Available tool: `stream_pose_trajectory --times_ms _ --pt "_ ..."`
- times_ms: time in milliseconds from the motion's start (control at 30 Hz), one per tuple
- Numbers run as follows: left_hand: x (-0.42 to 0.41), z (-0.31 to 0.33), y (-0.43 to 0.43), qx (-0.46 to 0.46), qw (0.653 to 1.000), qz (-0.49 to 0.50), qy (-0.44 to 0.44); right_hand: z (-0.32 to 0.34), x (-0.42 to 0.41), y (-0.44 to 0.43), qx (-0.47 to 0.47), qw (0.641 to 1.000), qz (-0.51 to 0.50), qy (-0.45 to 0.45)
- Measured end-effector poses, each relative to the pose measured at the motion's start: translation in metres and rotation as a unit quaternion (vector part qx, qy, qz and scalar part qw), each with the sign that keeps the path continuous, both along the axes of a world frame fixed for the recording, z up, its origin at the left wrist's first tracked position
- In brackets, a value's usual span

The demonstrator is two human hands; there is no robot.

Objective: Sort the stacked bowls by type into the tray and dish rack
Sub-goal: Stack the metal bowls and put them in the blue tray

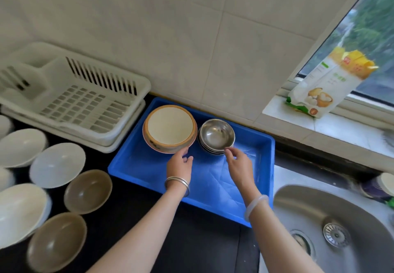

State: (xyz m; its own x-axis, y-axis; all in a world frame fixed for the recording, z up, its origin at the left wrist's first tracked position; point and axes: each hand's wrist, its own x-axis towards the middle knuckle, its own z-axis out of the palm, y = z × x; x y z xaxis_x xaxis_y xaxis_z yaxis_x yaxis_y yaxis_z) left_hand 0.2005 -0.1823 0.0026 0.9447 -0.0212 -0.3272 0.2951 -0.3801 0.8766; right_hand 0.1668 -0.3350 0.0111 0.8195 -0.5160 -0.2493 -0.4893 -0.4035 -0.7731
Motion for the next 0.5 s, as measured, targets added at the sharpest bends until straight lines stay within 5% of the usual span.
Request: stream_pose_trajectory --times_ms 233,500 --pt "-0.075 0.005 0.107 0.053 0.994 0.088 -0.041 -0.006 -0.039 0.111 0.105 0.990 0.094 0.018" --pt "-0.140 -0.015 0.217 0.175 0.956 0.225 -0.068 -0.044 -0.030 0.228 0.062 0.948 0.282 0.131"
